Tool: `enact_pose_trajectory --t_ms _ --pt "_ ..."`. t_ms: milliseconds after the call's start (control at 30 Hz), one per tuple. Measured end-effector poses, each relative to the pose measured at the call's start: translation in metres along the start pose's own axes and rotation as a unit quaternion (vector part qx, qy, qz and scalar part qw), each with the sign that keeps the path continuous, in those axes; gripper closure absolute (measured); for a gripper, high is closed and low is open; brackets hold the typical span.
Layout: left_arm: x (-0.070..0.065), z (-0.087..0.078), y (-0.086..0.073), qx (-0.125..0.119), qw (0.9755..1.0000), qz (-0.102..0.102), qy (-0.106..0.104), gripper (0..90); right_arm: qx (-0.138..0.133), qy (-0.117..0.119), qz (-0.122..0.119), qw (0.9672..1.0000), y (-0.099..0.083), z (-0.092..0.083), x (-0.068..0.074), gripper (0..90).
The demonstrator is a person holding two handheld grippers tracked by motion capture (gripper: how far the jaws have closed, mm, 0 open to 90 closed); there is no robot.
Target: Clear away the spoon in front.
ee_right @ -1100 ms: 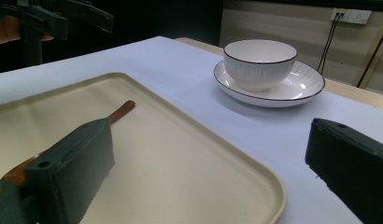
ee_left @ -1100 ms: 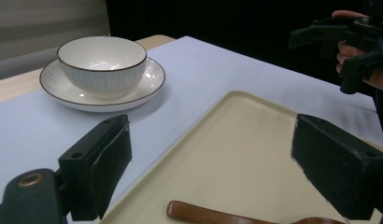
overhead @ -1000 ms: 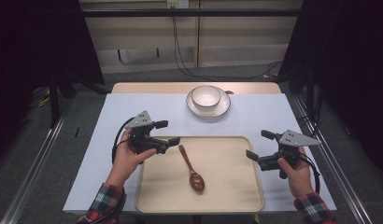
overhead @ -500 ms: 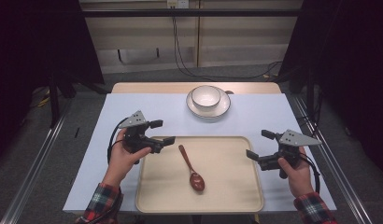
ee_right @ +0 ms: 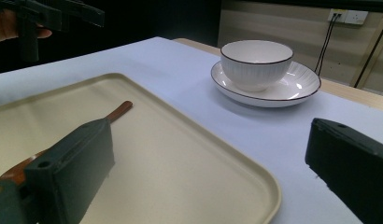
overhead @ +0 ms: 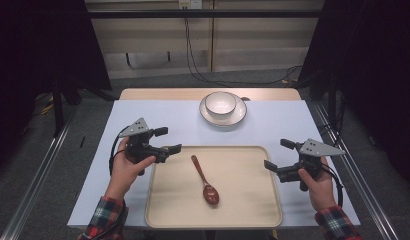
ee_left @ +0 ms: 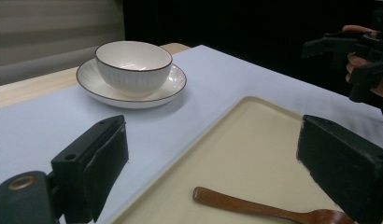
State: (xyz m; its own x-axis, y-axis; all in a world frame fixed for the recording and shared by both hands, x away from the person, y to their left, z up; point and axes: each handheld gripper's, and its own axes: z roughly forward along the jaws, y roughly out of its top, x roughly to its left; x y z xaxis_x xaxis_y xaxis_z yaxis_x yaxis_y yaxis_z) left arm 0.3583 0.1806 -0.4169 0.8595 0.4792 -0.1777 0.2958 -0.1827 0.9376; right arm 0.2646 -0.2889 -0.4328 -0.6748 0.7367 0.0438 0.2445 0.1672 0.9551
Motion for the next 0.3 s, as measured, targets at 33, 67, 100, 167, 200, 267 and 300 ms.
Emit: enact_pose_trajectory --t_ms 33,67,100,167,200,267,300 --pt "0.0 -0.0009 -0.0004 -0.001 1.0 -0.005 -0.001 9.1 0.0 0.002 0.0 1.0 0.0 0.0001 -0.0001 0.8" --pt "0.0007 -0.002 -0.0006 0.001 1.0 -0.002 0.002 9.2 -0.001 -0.001 0.001 1.0 0.0001 0.0004 0.0001 0.8" --pt "0.0008 -0.0027 -0.0009 0.001 1.0 -0.002 0.002 9.1 0.001 -0.003 0.001 1.0 0.0002 0.0004 0.0002 0.8" --pt "0.0012 -0.0036 -0.0013 0.001 1.0 -0.001 0.003 9.1 -0.001 0.0 0.002 1.0 0.0002 0.0012 -0.0002 0.8" --pt "0.0014 -0.0041 -0.0014 0.001 1.0 -0.002 0.003 9.1 -0.002 0.0 0.002 1.0 0.0002 0.0016 -0.0005 0.8" --pt "0.0022 -0.0045 -0.002 0.001 1.0 -0.003 0.003 9.0 -0.001 0.003 0.002 1.0 0.0 0.0021 -0.0011 0.8" --pt "0.0023 -0.0044 -0.0026 -0.001 1.0 -0.004 0.002 9.0 0.001 -0.001 0.004 1.0 -0.0001 0.0025 -0.0012 0.8"
